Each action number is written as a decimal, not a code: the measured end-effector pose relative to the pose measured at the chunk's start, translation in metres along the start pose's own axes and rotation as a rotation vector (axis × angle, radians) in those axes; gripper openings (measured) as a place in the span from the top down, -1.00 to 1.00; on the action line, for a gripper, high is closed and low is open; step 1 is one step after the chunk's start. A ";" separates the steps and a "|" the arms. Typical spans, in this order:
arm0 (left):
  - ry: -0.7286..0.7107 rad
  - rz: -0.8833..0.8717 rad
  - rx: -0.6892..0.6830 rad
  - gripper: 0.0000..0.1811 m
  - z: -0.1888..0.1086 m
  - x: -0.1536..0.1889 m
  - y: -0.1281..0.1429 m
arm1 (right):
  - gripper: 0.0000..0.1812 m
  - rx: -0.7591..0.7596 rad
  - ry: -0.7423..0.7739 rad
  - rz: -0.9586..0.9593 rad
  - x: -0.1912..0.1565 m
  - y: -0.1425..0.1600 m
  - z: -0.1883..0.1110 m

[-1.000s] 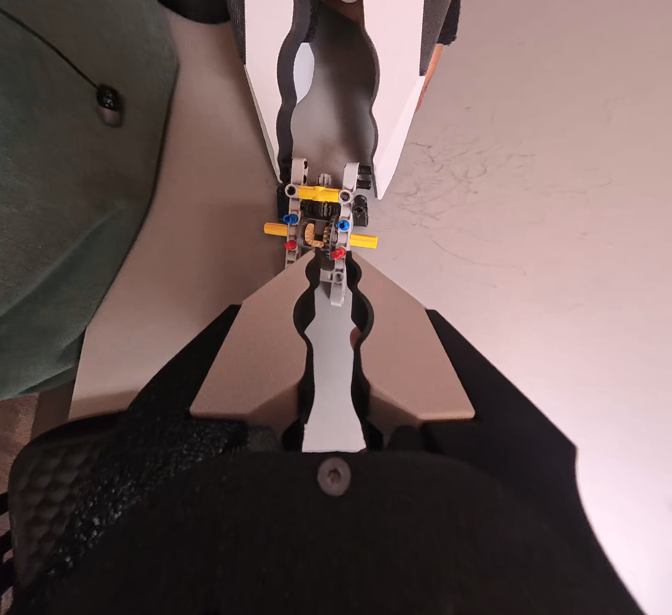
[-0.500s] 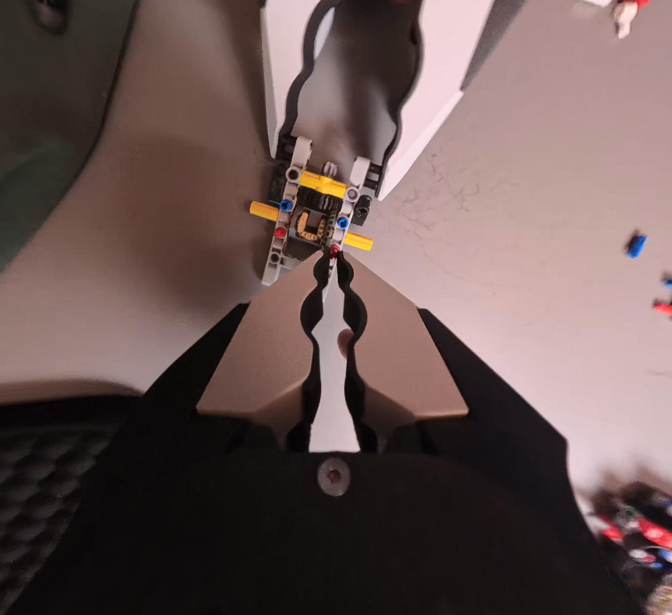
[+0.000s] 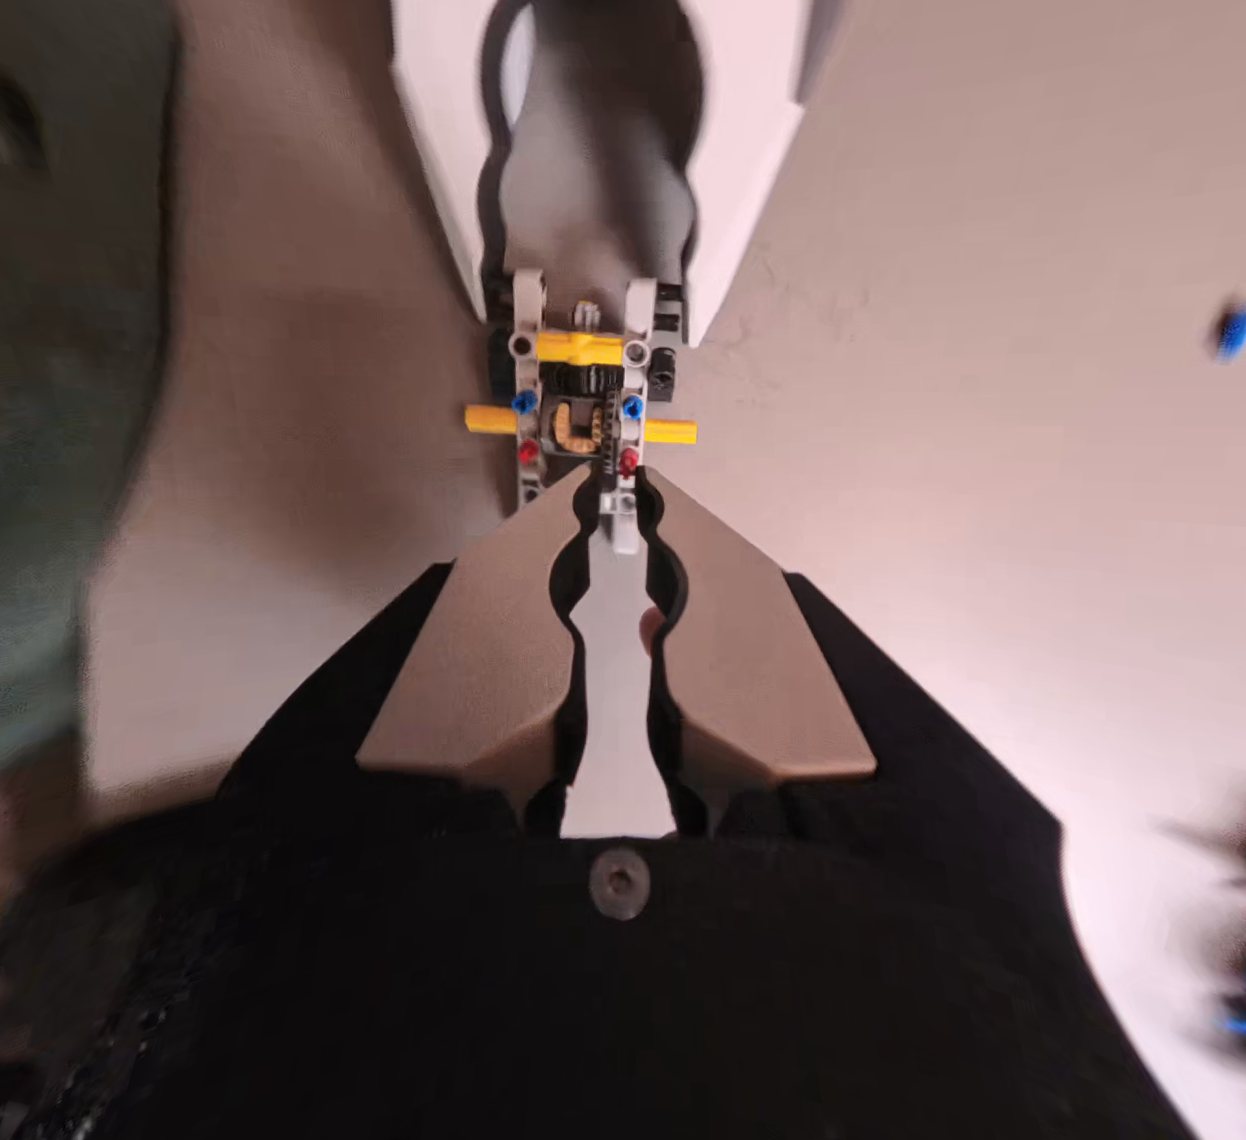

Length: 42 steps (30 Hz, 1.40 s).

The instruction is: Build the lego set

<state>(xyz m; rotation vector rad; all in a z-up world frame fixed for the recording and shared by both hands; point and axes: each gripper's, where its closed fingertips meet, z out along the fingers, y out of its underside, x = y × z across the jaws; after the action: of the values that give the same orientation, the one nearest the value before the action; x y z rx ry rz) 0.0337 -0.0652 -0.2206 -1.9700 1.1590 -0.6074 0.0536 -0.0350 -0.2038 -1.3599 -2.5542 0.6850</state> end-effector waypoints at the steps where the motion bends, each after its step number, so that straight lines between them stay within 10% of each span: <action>1: -0.008 0.000 0.001 0.34 0.000 -0.001 -0.001 | 0.90 0.042 -0.008 0.144 0.001 -0.001 0.000; 13: -0.095 0.044 0.032 0.34 -0.004 0.001 -0.016 | 0.96 0.241 0.012 0.838 0.005 0.001 -0.004; 26: -0.090 0.087 0.047 0.34 -0.007 0.007 -0.017 | 0.97 0.087 0.240 -0.085 -0.003 -0.004 -0.006; 42: -0.067 0.080 0.038 0.34 -0.004 0.008 -0.012 | 0.97 0.032 0.222 -0.152 -0.005 -0.003 -0.003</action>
<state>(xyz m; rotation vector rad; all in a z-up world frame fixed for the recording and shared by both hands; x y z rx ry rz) 0.0407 -0.0699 -0.2082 -1.8886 1.1710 -0.5146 0.0556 -0.0390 -0.1992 -1.1471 -2.4273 0.5148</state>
